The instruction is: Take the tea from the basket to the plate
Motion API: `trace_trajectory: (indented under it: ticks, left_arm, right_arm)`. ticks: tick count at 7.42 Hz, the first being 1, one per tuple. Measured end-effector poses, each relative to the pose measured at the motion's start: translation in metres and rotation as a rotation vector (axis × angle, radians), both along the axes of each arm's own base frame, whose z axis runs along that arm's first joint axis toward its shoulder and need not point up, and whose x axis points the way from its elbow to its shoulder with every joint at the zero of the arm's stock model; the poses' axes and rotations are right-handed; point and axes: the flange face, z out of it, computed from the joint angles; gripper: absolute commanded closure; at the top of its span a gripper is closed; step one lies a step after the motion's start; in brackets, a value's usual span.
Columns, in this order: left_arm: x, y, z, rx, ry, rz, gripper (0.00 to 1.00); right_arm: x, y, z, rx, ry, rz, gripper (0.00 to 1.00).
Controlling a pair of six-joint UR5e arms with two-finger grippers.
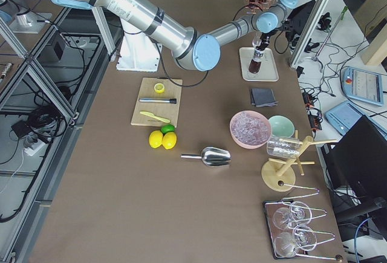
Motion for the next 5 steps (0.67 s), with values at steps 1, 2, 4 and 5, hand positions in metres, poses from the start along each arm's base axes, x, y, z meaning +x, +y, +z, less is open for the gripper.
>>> trace_trajectory:
  ticks: [1, 2, 4, 5]
  left_arm:
    - [0.007, -0.003, 0.005, 0.013, -0.006, 0.016, 1.0]
    - [0.015, -0.005, 0.007, 0.019, -0.014, 0.025, 1.0]
    - [0.022, -0.009, 0.015, 0.025, -0.04, 0.022, 1.0]
    - [0.023, -0.013, 0.023, 0.032, -0.043, 0.021, 1.0]
  right_arm:
    - [0.015, 0.002, -0.014, -0.001, -0.017, 0.003, 0.21]
    - [0.036, 0.007, -0.029, -0.011, -0.022, 0.013, 0.19]
    - [0.09, 0.035, -0.025, 0.018, -0.017, 0.02, 0.14]
    - [0.116, 0.06, -0.004, 0.046, 0.002, 0.014, 0.11]
